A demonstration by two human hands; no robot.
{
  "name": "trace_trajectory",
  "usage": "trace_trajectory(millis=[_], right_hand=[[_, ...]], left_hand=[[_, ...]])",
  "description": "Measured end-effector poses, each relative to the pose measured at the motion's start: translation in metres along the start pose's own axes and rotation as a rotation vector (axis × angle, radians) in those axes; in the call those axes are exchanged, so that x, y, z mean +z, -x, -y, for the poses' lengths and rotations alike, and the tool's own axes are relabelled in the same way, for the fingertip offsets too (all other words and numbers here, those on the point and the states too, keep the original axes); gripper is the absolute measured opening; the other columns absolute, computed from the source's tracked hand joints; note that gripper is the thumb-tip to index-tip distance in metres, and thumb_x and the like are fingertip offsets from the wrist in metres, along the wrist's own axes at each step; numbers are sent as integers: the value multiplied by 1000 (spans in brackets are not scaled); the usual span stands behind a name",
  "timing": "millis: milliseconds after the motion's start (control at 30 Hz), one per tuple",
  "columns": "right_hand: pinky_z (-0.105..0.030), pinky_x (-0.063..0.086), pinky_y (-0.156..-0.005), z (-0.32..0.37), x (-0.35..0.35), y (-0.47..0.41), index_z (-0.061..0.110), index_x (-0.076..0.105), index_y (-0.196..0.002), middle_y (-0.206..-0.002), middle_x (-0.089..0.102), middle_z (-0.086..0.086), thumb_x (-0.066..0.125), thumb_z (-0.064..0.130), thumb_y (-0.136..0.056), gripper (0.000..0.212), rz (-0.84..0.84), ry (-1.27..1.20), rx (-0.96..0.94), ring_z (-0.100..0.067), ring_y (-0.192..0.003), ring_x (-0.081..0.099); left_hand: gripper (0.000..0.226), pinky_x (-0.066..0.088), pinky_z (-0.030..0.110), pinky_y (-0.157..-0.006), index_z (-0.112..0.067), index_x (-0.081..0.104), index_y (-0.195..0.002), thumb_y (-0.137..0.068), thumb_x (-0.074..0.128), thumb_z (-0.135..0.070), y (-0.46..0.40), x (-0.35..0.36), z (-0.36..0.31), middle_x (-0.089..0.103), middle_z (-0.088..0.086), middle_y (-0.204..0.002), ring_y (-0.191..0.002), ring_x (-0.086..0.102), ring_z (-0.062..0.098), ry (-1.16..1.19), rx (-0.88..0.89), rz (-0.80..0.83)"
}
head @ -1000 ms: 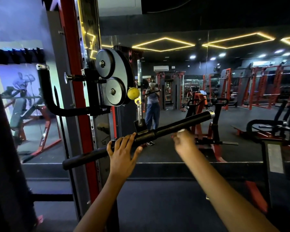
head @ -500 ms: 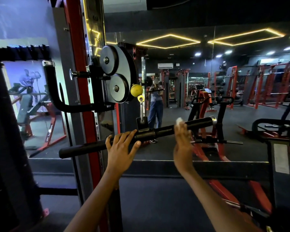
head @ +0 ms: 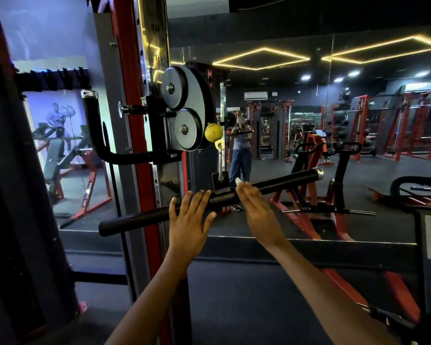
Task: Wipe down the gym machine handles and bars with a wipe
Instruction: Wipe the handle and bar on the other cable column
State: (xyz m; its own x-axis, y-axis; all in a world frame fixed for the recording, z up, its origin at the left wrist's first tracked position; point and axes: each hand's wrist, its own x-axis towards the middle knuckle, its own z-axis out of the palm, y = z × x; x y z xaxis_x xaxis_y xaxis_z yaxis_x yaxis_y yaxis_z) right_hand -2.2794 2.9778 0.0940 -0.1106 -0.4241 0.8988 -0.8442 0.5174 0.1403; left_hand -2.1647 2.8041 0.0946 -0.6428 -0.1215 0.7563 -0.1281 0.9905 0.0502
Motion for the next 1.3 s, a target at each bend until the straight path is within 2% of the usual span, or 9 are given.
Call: trace_trajectory(millis=[133,200,500,667,800,933,1067,1233,1300], right_hand=[[-18,29,-110,-61,-20,-3,14,50,-130,-134,48,-10,53,-15,-84,54,-48,-25,405,-3,-129,39],[-28,36,-108,-64,-27,-7,9,52,-129,-132,51,-10,64,-10,-79,55,-69,-12,628,-17,-126,45],[-30,40,-97,16,-24,-33,6,62,-120,-111,61,-9,44,12,-87,38,98,-116,108,-22,-104,53],[-42,50,-82,-41,-50,-32,3,68,-90,-85,67,-11,30,25,-89,44,-124,14,556,-25,-83,61],[-23,41,-86,30,-25,-43,8,64,-109,-101,64,-11,44,12,-88,30,-85,-51,597,-27,-100,58],[-38,30,-113,79,1,-15,2,44,-135,-138,48,-15,42,0,-89,46,-87,-140,324,-27,-132,40],[-35,31,-112,59,-7,34,3,44,-135,-140,47,-13,34,-2,-90,46,80,-54,-40,-25,-131,44],[-25,38,-106,54,-18,7,-3,54,-125,-125,58,-18,37,11,-90,41,-305,-262,474,-27,-117,56],[-30,41,-104,72,-13,-23,0,51,-128,-131,53,-19,38,6,-90,41,-245,-234,406,-28,-121,52]], left_hand=[[58,12,49,-114,-19,40,-145,-100,23,-51,3,-2,8,53,6,-140,-134,45,29,-91,-23,-77],[58,8,49,-114,-16,45,-142,-99,26,-50,2,-3,7,53,6,-138,-133,44,30,-103,-57,-105],[44,10,51,-114,-15,57,-126,-100,30,-38,6,-5,13,59,5,-125,-128,46,28,-57,-110,-190],[49,5,49,-116,-17,52,-132,-100,27,-44,12,-8,12,55,3,-130,-131,42,25,31,-91,-140],[62,6,53,-117,-16,50,-136,-99,20,-55,9,-10,4,53,2,-134,-135,39,25,89,-88,-97],[67,11,54,-116,-15,50,-137,-100,11,-55,12,-11,2,55,3,-135,-135,39,24,108,-85,-94],[62,16,49,-115,-17,52,-136,-99,17,-52,9,-22,18,55,2,-137,-133,43,21,160,-71,-89],[54,8,51,-116,-16,56,-127,-98,24,-48,9,-25,42,57,4,-128,-133,40,24,85,-171,-173],[50,7,53,-117,-16,59,-121,-98,26,-46,9,-25,42,60,4,-121,-130,43,25,86,-152,-192]])
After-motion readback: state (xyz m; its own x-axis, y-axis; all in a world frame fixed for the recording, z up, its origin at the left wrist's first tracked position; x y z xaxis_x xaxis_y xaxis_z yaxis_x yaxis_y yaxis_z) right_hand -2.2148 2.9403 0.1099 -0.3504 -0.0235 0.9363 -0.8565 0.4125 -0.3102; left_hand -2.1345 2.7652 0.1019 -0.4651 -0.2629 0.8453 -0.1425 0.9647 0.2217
